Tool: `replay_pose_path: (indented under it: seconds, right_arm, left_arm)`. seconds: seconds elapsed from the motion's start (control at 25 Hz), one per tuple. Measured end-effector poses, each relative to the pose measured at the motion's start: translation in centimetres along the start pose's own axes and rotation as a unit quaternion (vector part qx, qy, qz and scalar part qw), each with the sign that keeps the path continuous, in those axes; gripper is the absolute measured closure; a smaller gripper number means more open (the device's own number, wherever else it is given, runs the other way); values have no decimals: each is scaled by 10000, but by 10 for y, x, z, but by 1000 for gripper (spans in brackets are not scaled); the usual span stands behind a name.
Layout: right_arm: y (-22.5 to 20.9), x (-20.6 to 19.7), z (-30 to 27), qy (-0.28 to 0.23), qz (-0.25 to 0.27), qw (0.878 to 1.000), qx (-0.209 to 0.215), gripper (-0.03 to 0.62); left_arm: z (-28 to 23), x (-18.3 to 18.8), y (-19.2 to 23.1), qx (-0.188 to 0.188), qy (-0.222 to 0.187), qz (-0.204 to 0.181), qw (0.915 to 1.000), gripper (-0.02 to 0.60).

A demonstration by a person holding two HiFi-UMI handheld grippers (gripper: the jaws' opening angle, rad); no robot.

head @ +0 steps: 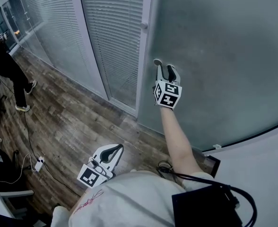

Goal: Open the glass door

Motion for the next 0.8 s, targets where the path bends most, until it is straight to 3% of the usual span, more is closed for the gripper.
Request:
replay_pose_path:
  seconds: [0.4, 0.8]
  right_arm:
    - [2, -3, -12, -149, 20, 9984, -541, 465]
    - [6, -4, -8, -86, 39, 9974, -717, 480]
  left_arm:
    - [-2, 1, 5, 113, -55, 24, 9999, 563]
    - [-2, -2, 5, 38, -48, 78, 10000, 563]
Point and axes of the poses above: the fingertips, and each gripper's own axes: z backward along the fingers, y to its left, x out of its top, the point moved 7 cm from there along z, backward along the fingers, and after that the axes turned 1 degree about -z, right-handed, at the moved point
